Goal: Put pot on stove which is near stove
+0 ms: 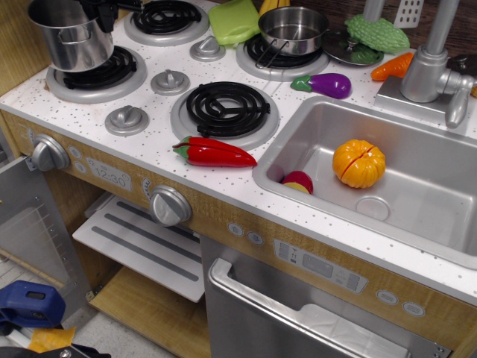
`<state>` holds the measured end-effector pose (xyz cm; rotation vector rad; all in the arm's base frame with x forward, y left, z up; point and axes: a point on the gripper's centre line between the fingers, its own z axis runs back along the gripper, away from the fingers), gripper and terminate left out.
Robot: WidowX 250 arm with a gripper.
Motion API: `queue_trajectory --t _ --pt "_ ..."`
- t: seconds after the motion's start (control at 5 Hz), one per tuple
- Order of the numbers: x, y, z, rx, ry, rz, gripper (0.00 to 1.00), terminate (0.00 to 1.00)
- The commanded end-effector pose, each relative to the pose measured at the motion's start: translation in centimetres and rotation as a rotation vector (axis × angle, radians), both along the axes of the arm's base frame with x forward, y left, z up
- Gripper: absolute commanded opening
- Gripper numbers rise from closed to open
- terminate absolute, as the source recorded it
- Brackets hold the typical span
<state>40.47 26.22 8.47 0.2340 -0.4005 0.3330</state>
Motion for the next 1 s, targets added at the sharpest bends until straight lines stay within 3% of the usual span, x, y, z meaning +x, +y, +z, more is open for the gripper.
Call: queue_trajectory --t 0.0,0.2,0.4,0.6,0.8 --pt "1.85 0.88 2.25 0.021 -0.046 -0.025 0.0 0.0" --pt "1.99 1.07 1.49 0.0 -0.047 -0.029 0.0 0.0" --pt "2.07 0.96 1.65 -0.06 -0.045 -0.034 1.0 0.0" --pt "2.07 0.96 1.65 -0.06 -0.045 -0.034 1.0 0.0" --pt "2.07 0.96 1.65 -0.06 -0.045 -0.034 1.0 1.0"
